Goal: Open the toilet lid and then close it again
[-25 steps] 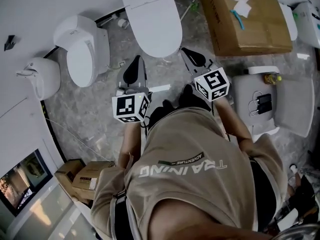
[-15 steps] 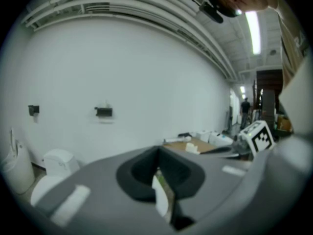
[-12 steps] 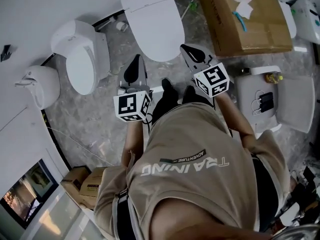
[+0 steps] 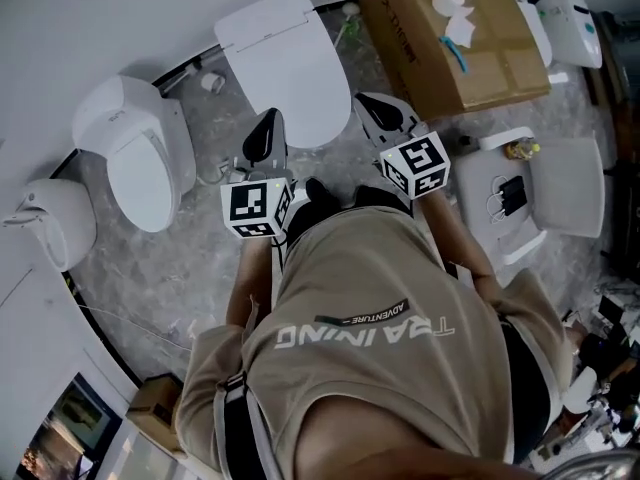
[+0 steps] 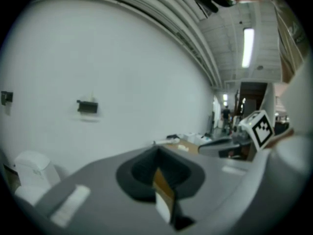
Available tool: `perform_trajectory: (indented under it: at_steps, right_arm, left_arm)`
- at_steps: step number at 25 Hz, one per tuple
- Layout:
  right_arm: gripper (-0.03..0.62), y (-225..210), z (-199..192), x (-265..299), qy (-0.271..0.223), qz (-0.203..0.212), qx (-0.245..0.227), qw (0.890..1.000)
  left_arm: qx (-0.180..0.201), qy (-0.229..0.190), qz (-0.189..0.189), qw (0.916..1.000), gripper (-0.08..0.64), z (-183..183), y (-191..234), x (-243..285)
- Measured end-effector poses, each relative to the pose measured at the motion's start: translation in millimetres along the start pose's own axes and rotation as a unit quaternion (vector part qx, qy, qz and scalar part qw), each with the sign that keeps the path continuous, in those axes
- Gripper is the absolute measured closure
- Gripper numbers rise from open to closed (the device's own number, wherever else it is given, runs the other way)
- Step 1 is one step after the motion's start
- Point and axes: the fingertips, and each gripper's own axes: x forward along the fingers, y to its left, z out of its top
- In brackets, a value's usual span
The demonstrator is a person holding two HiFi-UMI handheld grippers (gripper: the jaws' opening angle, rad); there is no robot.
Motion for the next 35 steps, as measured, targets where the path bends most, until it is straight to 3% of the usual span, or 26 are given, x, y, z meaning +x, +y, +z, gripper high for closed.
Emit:
perform_trajectory:
  at_steps: [5,11,18,22,28,35]
  right_arm:
    - [0.578,1.4,-11.4,8.3,0.022,-0.020,0.003,1.000]
    - [0.578,-4.2,-23.8,10.2,0.038,-0.018,0.003,0.999]
    - [0.578,-33.9,-38.4,25.8,0.042,0.024,0.016,0.999]
    - [0.578,-48.3,-51.0,40.8,0.052,0.054,0.004,0.997]
    - [0.578,-58.3,-85.7,51.0,0.090,0.095,0.009,0.991]
    - [0.578,-51.8,-127.4,65.1,0.130,0.120,0.039,0.983]
  left_arm:
    - [0.003,0.005,-0.026,0.9996,0.555,-3.8,16.0,16.3]
    - [-0.006,0.010,-0.025,0.9996,0.555,-9.0,17.1,30.1]
    - [-0.004,0.033,0.007,0.9994,0.555,-11.8,5.3,51.3]
    - [-0.013,0.046,0.004,0.9989,0.555,-23.4,-2.2,64.7]
    - [-0.011,0.070,0.028,0.9971,0.555,-56.3,-11.1,78.2]
    - [-0.018,0.105,0.025,0.9940,0.555,-113.1,-11.7,90.7]
